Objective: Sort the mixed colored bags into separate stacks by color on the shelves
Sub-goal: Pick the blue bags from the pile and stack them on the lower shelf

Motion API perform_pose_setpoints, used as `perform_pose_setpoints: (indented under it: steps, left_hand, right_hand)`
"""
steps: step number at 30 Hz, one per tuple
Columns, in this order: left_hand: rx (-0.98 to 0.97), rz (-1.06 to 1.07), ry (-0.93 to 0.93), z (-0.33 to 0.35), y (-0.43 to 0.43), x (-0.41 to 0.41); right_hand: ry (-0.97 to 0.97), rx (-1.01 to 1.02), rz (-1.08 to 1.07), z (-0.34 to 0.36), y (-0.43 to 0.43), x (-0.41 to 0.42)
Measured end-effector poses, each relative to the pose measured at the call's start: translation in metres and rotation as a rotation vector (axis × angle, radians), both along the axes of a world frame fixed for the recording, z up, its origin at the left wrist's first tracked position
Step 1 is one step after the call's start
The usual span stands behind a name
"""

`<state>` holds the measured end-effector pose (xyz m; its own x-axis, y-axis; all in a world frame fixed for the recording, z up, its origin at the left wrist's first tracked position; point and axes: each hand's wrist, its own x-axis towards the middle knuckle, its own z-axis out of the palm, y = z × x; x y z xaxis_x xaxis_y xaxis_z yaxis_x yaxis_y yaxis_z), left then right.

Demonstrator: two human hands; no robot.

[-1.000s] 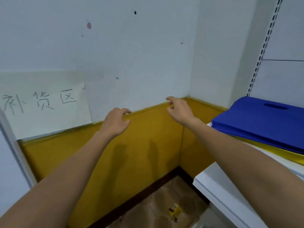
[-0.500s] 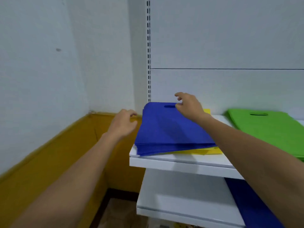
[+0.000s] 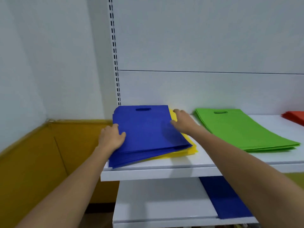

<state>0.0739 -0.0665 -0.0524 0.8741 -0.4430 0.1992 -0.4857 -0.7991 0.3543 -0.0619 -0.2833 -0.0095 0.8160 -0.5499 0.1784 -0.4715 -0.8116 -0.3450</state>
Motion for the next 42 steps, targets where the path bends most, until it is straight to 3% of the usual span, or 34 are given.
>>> perform_pose_setpoints:
  steps: [3,7,12,19,26,34,39,42]
  left_hand:
    - [0.048,0.003,-0.094,-0.012,-0.001,-0.009]
    - [-0.051,0.02,-0.139,-0.012,-0.002,-0.009]
    - [-0.151,0.017,-0.164,-0.012,-0.003,-0.017]
    - [-0.046,0.126,-0.076,-0.008,-0.005,-0.021]
    - [-0.218,0.132,0.106,0.004,-0.009,-0.009]
    - [-0.181,0.084,-0.096,0.004,-0.013,-0.015]
    - [-0.298,0.088,-0.132,0.003,-0.008,-0.018]
    - [-0.413,0.026,-0.147,0.002,-0.002,-0.015]
  right_hand:
    - [0.241,-0.059,-0.091,-0.028,0.015,0.015]
    - [-0.009,-0.125,-0.279,-0.044,0.021,0.021]
    - [-0.139,-0.15,-0.264,-0.045,0.023,0.018]
    - [-0.185,-0.259,-0.269,-0.043,0.028,0.014]
    - [-0.294,-0.288,-0.21,-0.048,0.029,0.013]
    - [-0.265,-0.219,-0.176,-0.042,0.031,0.01]
    - [-0.287,-0.136,-0.157,-0.036,0.03,0.01]
    - [-0.331,-0.187,-0.112,-0.033,0.029,0.009]
